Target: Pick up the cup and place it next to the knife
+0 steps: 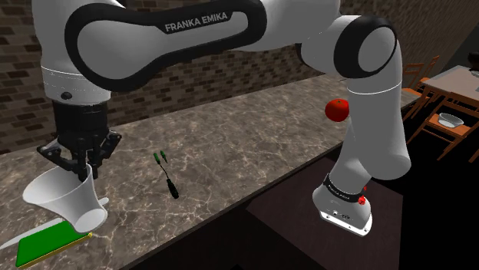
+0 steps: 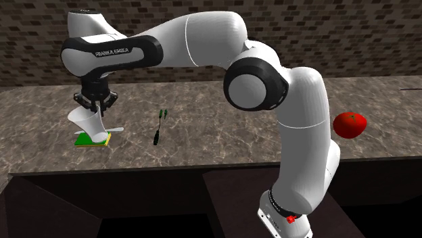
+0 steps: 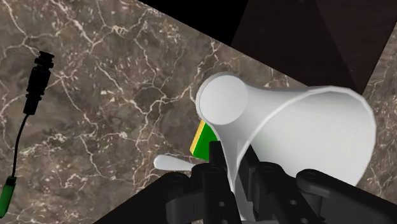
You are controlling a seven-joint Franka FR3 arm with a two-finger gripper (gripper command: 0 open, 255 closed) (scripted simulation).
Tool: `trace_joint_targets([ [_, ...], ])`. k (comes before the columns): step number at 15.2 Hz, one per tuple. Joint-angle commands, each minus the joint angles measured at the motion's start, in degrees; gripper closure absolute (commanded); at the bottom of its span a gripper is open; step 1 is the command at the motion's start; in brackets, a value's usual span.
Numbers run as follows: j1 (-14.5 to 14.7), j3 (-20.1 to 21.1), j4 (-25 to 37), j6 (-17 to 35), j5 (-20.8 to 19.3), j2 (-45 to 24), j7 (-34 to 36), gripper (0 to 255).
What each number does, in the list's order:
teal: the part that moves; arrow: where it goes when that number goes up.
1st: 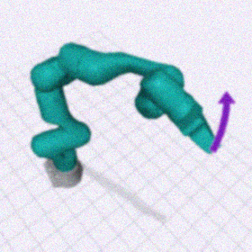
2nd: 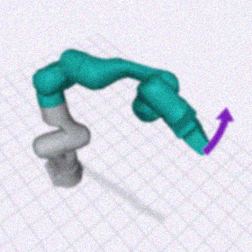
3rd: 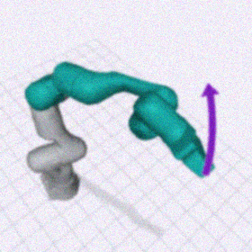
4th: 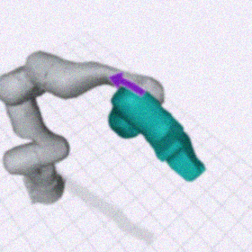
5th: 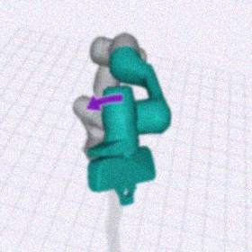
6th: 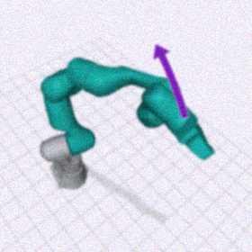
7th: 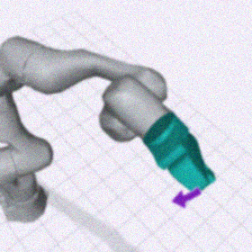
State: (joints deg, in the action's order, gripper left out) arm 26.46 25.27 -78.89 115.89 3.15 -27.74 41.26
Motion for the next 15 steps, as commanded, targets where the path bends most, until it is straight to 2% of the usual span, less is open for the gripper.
trace_joint_targets([
  [1,-0.06,-0.06,-1.21,1.49,-0.01,-0.26,-0.25,255],
  [15,-0.19,-0.52,-8.39,10.86,-0.31,-2.76,-1.65,255],
])
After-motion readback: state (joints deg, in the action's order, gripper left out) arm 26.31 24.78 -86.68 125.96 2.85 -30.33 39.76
